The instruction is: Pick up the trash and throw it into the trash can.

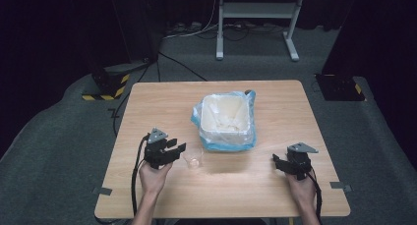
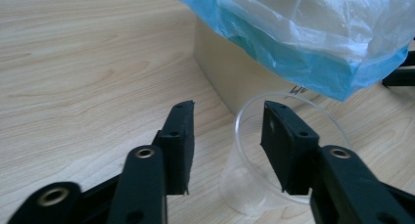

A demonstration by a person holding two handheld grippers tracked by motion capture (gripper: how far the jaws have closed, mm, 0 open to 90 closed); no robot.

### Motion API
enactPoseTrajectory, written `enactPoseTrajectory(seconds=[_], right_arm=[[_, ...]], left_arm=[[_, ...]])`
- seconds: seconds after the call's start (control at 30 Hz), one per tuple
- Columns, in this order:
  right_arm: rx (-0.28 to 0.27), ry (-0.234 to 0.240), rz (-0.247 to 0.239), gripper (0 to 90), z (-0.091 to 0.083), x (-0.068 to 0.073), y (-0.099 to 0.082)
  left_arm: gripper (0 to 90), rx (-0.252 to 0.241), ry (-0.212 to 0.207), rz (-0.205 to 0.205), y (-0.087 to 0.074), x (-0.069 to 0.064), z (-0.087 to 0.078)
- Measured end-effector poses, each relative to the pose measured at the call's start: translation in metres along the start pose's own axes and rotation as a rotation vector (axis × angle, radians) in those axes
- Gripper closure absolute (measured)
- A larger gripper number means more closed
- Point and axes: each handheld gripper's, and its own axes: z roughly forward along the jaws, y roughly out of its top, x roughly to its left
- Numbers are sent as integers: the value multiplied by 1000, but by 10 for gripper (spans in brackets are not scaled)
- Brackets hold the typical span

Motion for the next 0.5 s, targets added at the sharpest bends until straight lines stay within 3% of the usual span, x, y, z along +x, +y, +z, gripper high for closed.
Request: enactPoseTrajectory(seconds=[0.5], right_arm=[[0, 0, 0, 345, 0, 0, 0]], left_arm=[[795, 57, -18, 24, 1, -4, 16]])
